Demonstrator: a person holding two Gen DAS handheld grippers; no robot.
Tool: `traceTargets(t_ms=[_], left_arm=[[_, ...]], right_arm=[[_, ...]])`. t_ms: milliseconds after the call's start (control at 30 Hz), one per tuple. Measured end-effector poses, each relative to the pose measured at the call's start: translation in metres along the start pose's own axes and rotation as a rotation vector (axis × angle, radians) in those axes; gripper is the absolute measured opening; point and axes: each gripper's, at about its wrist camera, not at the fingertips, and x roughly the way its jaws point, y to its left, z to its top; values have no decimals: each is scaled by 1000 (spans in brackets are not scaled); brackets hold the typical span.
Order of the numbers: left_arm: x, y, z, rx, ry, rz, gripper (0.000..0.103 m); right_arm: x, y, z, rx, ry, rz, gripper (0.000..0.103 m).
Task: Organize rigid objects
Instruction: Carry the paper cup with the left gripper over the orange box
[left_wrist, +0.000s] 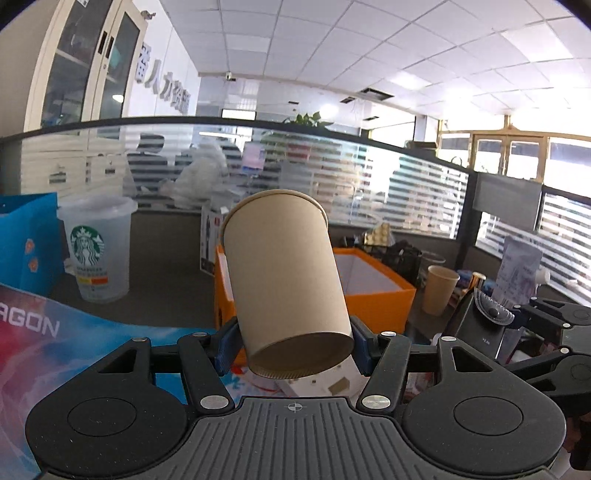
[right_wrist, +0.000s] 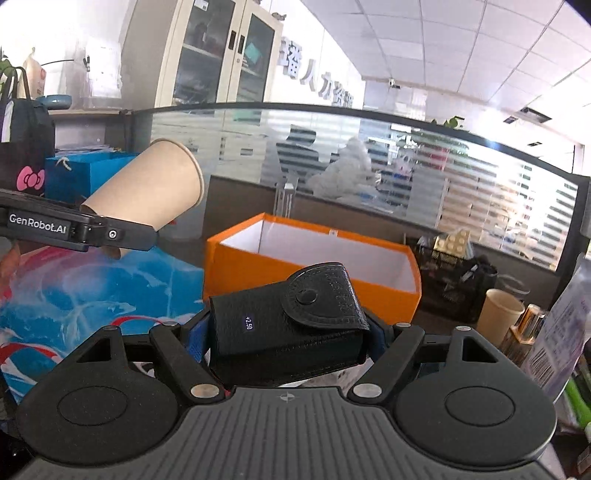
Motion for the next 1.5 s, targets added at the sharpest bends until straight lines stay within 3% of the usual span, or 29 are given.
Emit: traceTargets(t_ms=[833, 1500], left_arm=[[24, -12, 55, 27, -95, -33, 59], [70, -7, 86, 12, -104, -36, 59]], right_arm=[[6, -38, 52, 27, -112, -54, 76], [57, -69, 88, 82, -114, -66, 76]])
